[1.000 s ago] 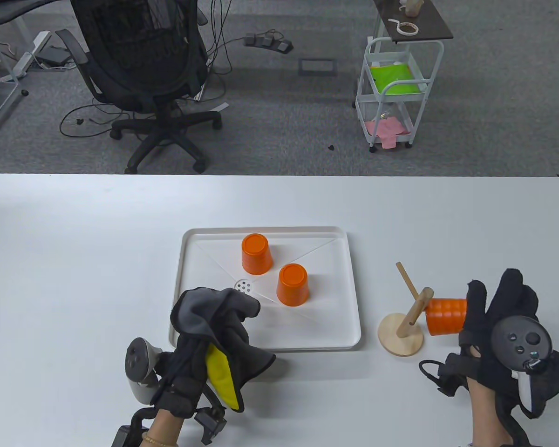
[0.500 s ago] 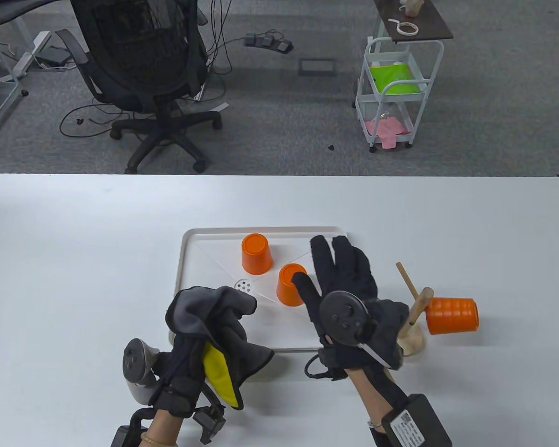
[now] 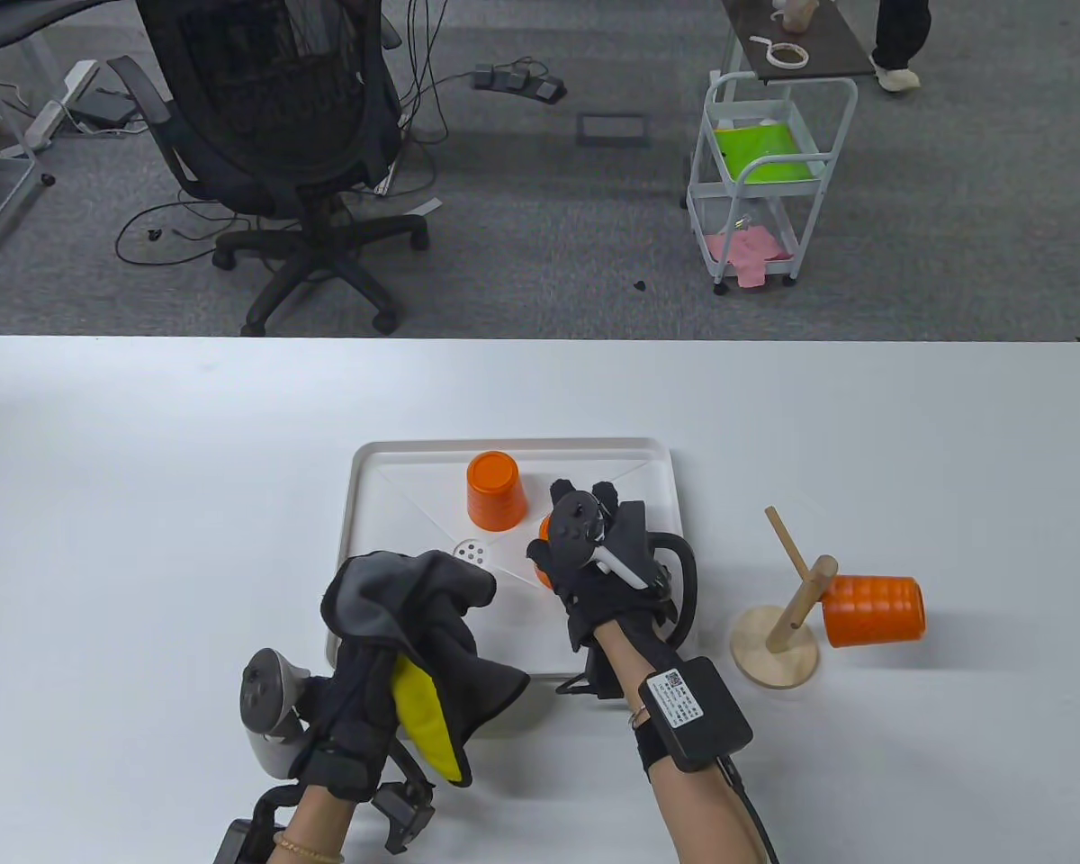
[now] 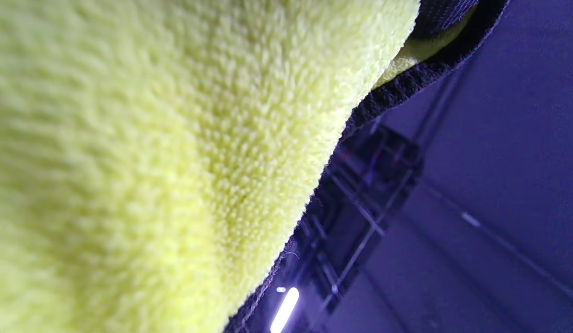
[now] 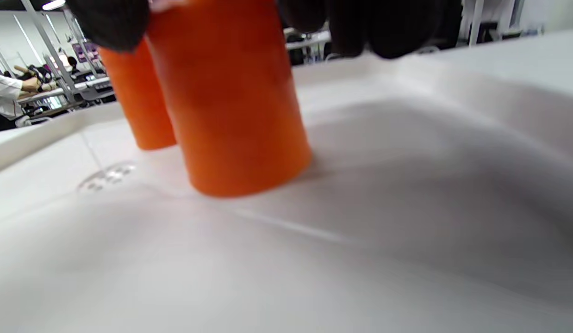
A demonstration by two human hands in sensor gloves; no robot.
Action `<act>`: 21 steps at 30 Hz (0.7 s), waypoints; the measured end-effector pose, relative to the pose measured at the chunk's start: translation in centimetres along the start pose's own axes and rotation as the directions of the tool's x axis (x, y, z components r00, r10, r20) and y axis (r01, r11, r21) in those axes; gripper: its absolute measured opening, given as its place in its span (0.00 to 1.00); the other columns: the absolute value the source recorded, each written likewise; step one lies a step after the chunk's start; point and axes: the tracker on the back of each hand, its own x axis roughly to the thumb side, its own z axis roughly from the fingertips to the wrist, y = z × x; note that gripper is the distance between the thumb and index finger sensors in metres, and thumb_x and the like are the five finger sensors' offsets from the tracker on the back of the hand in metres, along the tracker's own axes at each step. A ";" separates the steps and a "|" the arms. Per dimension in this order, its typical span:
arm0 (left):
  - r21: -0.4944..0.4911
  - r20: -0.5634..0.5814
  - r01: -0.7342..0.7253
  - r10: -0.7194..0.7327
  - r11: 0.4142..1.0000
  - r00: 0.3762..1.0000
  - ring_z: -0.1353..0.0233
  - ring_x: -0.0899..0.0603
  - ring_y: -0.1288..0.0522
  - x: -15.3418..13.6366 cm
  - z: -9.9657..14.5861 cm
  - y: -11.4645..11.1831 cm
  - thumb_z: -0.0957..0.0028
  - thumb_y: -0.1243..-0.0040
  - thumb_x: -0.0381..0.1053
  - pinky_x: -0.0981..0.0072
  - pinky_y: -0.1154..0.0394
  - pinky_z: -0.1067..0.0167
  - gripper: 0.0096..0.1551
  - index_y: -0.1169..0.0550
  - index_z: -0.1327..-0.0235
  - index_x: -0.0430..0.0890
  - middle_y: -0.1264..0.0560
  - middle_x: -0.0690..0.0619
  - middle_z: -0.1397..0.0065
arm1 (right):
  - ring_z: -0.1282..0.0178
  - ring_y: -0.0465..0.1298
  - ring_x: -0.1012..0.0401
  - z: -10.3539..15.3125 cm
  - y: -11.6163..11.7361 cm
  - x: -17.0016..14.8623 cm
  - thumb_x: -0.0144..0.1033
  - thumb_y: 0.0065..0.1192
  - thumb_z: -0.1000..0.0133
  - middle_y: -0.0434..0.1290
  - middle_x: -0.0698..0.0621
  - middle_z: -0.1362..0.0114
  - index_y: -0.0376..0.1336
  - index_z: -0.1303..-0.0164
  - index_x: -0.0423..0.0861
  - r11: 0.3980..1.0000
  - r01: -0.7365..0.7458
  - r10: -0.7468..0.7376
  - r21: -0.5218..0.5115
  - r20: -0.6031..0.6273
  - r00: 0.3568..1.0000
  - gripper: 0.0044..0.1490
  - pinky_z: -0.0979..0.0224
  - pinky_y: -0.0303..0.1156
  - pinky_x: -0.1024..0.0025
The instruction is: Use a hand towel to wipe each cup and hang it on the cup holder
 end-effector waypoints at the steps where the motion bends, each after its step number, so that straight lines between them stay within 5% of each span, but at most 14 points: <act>1: -0.003 -0.005 -0.001 0.001 1.000 1.000 0.11 0.38 0.52 -0.1 0.0 0.0 0.31 0.64 0.74 0.50 0.33 0.25 0.38 0.59 0.13 0.69 0.56 0.52 0.07 | 0.23 0.64 0.38 -0.1 0.2 -0.1 0.64 0.50 0.39 0.54 0.37 0.13 0.40 0.12 0.60 1.000 -0.011 0.011 -0.013 -0.011 1.000 0.48 0.28 0.69 0.48; 5: -0.007 -0.015 0.001 -0.001 1.000 1.000 0.11 0.38 0.52 -0.2 -0.1 -0.1 0.31 0.64 0.74 0.50 0.33 0.25 0.38 0.59 0.13 0.69 0.56 0.52 0.07 | 0.34 0.73 0.46 -0.1 0.6 -0.2 0.65 0.51 0.40 0.59 0.38 0.17 0.41 0.13 0.57 0.998 -0.042 0.041 -0.054 -0.013 0.999 0.49 0.39 0.76 0.60; 13: -0.006 -0.015 0.010 -0.010 1.000 1.000 0.11 0.38 0.52 -0.3 -0.1 -0.1 0.31 0.64 0.74 0.50 0.33 0.25 0.38 0.59 0.13 0.68 0.56 0.52 0.07 | 0.38 0.74 0.42 3.2 -2.2 -1.2 0.60 0.57 0.40 0.58 0.35 0.19 0.43 0.15 0.50 0.968 0.124 -0.105 -0.219 0.094 0.990 0.50 0.40 0.79 0.61; 18: -0.020 -0.010 0.023 -0.024 1.000 1.000 0.11 0.37 0.52 0.0 -0.1 -0.5 0.30 0.65 0.73 0.49 0.33 0.25 0.38 0.59 0.12 0.66 0.56 0.51 0.07 | 0.35 0.73 0.40 8.4 -4.5 -1.5 0.57 0.60 0.41 0.55 0.35 0.17 0.42 0.15 0.51 0.880 0.361 -0.226 -0.310 0.397 0.890 0.50 0.36 0.78 0.57; 21: -0.042 0.011 0.040 -0.039 0.998 0.999 0.12 0.36 0.50 0.5 -0.2 -1.0 0.30 0.64 0.73 0.47 0.33 0.25 0.40 0.58 0.12 0.63 0.54 0.49 0.07 | 0.31 0.72 0.40 11.4 -4.7 -1.0 0.57 0.61 0.42 0.54 0.37 0.16 0.41 0.16 0.53 0.852 0.397 -0.110 -0.342 0.623 0.774 0.51 0.32 0.77 0.57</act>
